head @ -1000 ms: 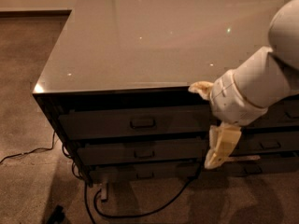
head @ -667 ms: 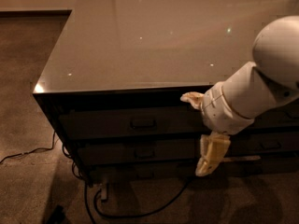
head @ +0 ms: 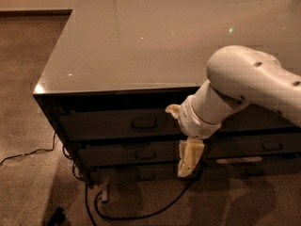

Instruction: Open top drawer

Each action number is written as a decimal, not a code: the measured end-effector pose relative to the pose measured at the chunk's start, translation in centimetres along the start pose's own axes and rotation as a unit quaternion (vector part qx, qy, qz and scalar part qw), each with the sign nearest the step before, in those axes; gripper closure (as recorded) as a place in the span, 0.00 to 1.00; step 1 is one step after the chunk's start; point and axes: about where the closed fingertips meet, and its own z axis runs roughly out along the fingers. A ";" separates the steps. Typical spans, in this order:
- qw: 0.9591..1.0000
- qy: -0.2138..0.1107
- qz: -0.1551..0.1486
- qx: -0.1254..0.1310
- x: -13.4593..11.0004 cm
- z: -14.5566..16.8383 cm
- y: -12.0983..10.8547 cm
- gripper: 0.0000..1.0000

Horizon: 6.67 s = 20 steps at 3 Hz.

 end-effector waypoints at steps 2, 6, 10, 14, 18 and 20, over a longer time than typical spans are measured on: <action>0.998 0.049 0.020 -0.014 3.5 2.6 -5.0 0.00; 0.998 -0.022 0.063 0.010 7.8 2.0 -8.5 0.00; 0.995 -0.049 0.079 0.019 6.8 6.7 -9.7 0.00; 0.994 -0.030 0.102 0.003 9.0 11.7 -11.5 0.19; 0.995 -0.009 0.101 0.000 8.9 10.5 -9.6 1.00; 0.995 -0.004 0.103 0.002 8.8 9.9 -8.4 0.58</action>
Offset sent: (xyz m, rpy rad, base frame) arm 0.0899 -0.0350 -0.0352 -0.1544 0.0408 -0.0737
